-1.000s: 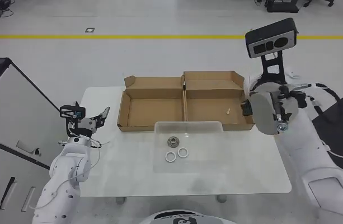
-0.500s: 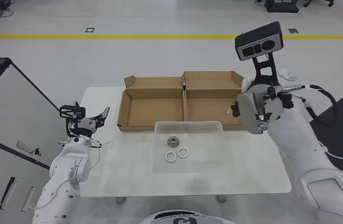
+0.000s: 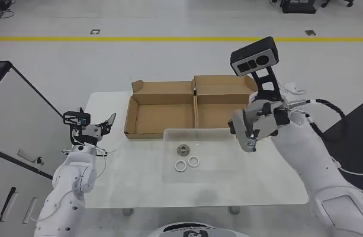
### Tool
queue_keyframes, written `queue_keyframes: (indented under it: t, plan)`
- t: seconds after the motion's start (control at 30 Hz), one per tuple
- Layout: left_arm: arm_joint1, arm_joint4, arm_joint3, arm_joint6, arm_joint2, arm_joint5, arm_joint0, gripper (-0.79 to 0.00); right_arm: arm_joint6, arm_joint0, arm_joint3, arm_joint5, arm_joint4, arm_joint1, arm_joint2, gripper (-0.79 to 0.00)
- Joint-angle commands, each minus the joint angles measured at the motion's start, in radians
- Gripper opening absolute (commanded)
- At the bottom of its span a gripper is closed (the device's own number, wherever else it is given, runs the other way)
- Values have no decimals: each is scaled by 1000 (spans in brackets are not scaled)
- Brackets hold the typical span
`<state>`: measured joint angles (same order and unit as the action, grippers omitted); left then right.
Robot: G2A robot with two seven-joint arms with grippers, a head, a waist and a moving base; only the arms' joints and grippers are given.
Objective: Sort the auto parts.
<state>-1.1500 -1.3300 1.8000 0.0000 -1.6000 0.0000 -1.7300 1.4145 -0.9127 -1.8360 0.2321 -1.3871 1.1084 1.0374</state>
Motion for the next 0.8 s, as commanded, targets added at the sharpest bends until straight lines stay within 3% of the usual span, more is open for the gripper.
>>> queue_keyframes:
  t: [0.0,0.23,0.63,0.77]
  plan:
    - [0,0,0,0,0,0,0,0,18,-4,-3,13,-59,9,-9,-785]
    - [0,0,0,0,0,0,0,0,-2,-12,0,52,-115,34,-13,-785]
    - [0,0,0,0,0,0,0,0,-165,-11,17,-51,206,35,15,-785]
    - [0,0,0,0,0,0,0,0,-169,-26,-2,-62,200,39,21,-785]
